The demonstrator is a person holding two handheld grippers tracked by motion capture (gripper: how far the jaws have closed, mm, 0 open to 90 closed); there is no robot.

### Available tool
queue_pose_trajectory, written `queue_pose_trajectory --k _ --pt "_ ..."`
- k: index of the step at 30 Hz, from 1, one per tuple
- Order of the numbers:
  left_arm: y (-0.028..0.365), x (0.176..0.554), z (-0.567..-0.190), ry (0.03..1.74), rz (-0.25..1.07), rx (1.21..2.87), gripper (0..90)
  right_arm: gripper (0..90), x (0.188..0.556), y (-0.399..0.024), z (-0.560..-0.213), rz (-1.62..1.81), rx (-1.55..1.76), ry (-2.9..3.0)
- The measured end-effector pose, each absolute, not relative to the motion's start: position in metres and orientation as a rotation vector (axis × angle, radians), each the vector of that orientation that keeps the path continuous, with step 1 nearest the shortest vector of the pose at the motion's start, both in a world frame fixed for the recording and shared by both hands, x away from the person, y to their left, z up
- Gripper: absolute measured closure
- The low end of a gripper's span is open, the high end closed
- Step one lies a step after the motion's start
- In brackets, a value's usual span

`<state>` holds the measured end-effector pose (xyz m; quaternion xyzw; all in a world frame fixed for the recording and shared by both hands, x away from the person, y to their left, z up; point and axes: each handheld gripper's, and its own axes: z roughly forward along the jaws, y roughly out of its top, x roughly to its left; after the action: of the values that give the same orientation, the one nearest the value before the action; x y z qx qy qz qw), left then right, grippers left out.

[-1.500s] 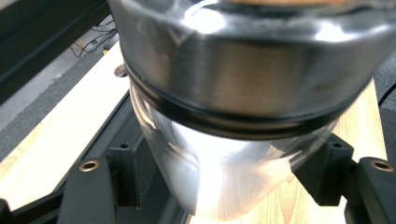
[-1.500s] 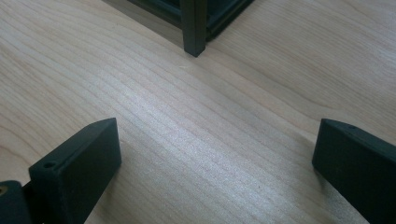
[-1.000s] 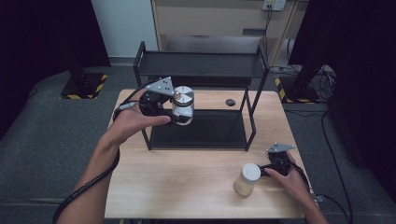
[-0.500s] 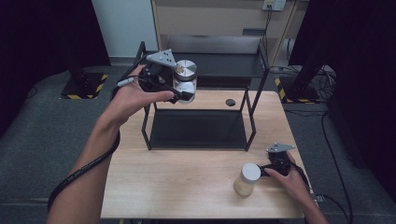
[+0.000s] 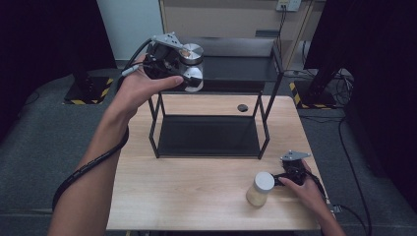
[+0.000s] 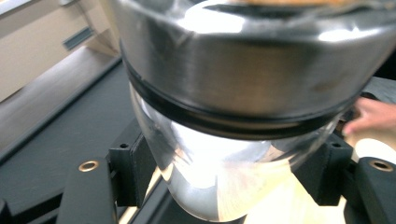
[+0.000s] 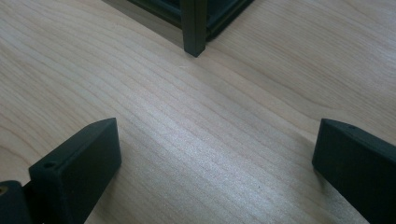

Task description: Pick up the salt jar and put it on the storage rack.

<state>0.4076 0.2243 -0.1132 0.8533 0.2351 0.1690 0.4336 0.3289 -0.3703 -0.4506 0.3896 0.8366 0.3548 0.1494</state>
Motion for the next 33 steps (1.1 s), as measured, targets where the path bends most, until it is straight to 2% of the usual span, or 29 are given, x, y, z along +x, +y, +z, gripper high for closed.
queue_pose_trajectory --k 10,15,23,33 --pt "0.211 0.413 -0.116 0.779 0.533 2.036 29.8 2.0 0.329 -0.370 -0.450 1.019 1.121 2.406" --pt "0.204 0.421 -0.124 0.809 0.578 2.004 29.8 2.1 0.329 -0.370 -0.451 1.018 1.121 2.404" --pt "0.198 0.438 -0.133 0.914 0.570 1.995 29.8 2.1 0.328 -0.370 -0.451 1.019 1.122 2.403" --pt "0.194 0.452 -0.145 0.956 0.550 2.001 29.8 2.2 0.328 -0.370 -0.451 1.021 1.119 2.400"
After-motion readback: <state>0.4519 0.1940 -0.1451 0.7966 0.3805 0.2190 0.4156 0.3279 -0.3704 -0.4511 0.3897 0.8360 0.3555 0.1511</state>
